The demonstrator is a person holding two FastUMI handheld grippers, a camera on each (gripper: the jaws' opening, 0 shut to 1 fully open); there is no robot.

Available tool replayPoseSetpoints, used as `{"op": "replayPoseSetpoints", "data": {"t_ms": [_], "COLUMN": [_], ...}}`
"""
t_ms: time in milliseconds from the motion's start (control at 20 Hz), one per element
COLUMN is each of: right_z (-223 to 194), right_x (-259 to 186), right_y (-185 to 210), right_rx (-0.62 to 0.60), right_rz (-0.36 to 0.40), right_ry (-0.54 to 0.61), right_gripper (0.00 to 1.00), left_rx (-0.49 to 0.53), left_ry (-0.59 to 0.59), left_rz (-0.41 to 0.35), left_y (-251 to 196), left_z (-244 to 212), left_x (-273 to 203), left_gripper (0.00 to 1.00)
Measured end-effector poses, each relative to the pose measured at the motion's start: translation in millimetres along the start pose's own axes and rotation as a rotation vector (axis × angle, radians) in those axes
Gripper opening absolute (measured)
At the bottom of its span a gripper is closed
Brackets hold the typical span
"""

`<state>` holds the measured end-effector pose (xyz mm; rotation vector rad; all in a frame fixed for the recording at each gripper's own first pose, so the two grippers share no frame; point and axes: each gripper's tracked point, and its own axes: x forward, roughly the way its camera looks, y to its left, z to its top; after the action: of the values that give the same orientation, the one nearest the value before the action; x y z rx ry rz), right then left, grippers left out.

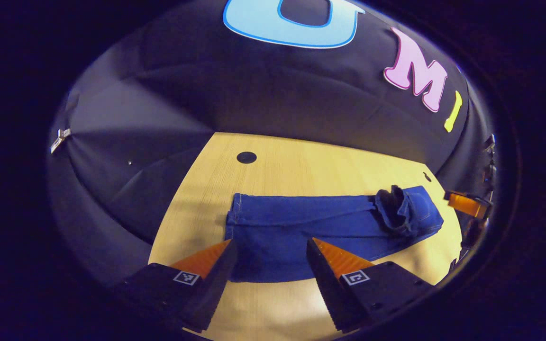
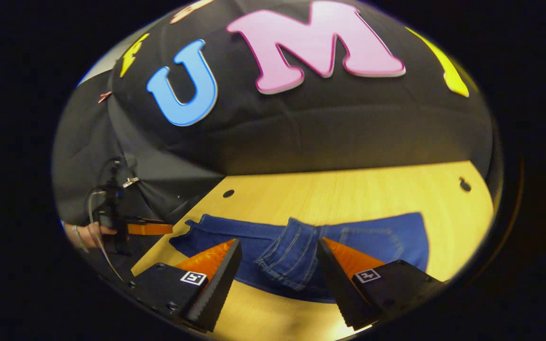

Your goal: Grasp the waist and the cuffs of the jeans and fold them to make the two legs overlap; first hold the waist and fold one-third of the jeans toward the cuffs, then hold the cuffs and fold the remaining one-third in the same direction to finish folding.

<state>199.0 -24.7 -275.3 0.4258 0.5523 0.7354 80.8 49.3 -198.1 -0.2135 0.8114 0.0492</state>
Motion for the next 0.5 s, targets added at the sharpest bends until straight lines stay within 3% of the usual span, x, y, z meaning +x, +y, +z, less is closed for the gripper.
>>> {"op": "replayPoseSetpoints", "data": {"t_ms": [150, 300, 500], "right_z": [23.9, 44.9, 40.8], "right_x": [-47.1, -87.6, -113.3], "right_y": [-23.1, -37.5, -67.0], "right_rx": [-0.058, -0.064, -0.069], "right_rz": [-0.038, -0.072, -0.143], "right_ry": [-0.03, -0.079, -0.079], "right_gripper": [0.97, 0.97, 0.97], "left_rx": [-0.029, 0.029, 0.07], "left_ry": [0.092, 0.169, 0.256], "left_rz": [-0.008, 0.019, 0.022], "left_y": [13.2, 32.4, 30.8], "left_z": [-5.1, -8.6, -16.2], "left_x": [32.0, 61.3, 88.3], "left_gripper": [0.93, 0.93, 0.93]}}
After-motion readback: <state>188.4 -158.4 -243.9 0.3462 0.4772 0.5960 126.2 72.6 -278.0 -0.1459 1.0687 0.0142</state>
